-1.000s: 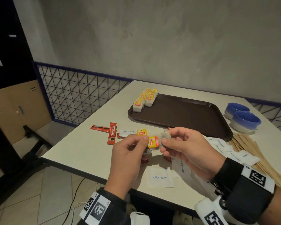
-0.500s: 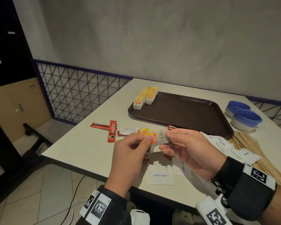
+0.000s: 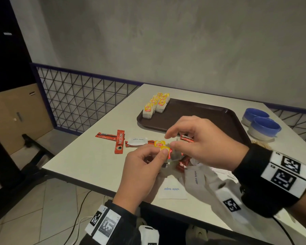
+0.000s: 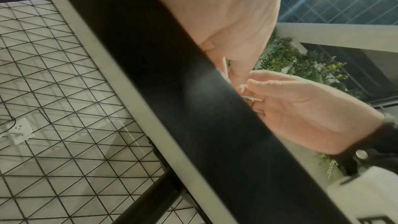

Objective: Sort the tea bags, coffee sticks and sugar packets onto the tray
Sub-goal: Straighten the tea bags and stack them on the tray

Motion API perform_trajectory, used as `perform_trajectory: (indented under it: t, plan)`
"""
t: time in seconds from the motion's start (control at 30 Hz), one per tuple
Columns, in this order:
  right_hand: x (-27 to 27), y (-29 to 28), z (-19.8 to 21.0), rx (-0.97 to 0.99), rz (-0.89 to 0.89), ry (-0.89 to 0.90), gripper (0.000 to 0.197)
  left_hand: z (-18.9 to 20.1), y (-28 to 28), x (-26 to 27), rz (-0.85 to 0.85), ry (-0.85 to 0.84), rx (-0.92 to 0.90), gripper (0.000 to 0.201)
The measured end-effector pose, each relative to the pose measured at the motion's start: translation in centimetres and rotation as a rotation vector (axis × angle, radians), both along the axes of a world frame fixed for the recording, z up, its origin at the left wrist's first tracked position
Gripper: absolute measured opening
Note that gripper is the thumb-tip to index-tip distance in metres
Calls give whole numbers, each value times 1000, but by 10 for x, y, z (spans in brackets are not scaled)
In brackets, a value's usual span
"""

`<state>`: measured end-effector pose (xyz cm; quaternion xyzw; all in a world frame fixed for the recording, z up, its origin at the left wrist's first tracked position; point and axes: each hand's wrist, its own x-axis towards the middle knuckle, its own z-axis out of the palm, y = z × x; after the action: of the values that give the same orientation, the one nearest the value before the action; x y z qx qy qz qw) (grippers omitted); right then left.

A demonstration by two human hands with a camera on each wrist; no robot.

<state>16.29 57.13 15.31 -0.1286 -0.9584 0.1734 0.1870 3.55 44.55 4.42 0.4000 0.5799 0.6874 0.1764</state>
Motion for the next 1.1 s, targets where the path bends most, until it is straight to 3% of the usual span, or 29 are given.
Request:
perform_trajectory:
  t: [0.13, 0.57, 0.63, 0.73, 0.93, 1.1]
  plan:
    - [-12, -2, 6, 123, 50, -225, 15, 0, 0, 2, -22, 76, -19, 16]
    - [-6, -4, 8, 62, -56, -340, 7, 1, 0, 6, -81, 149, -45, 12]
    - [-4, -3, 7, -38, -93, -301, 8, 0, 0, 5, -62, 116, -50, 24]
    - [3, 0, 3, -337, -168, -161, 9, -2, 1, 1, -27, -12, -59, 47]
    - [6, -7, -14, -969, -223, 41, 11, -2, 0, 1, -17, -28, -35, 33]
    - [-7, -14, -31, -1108, -280, 157, 11, 3, -3, 3, -38, -155, -10, 33]
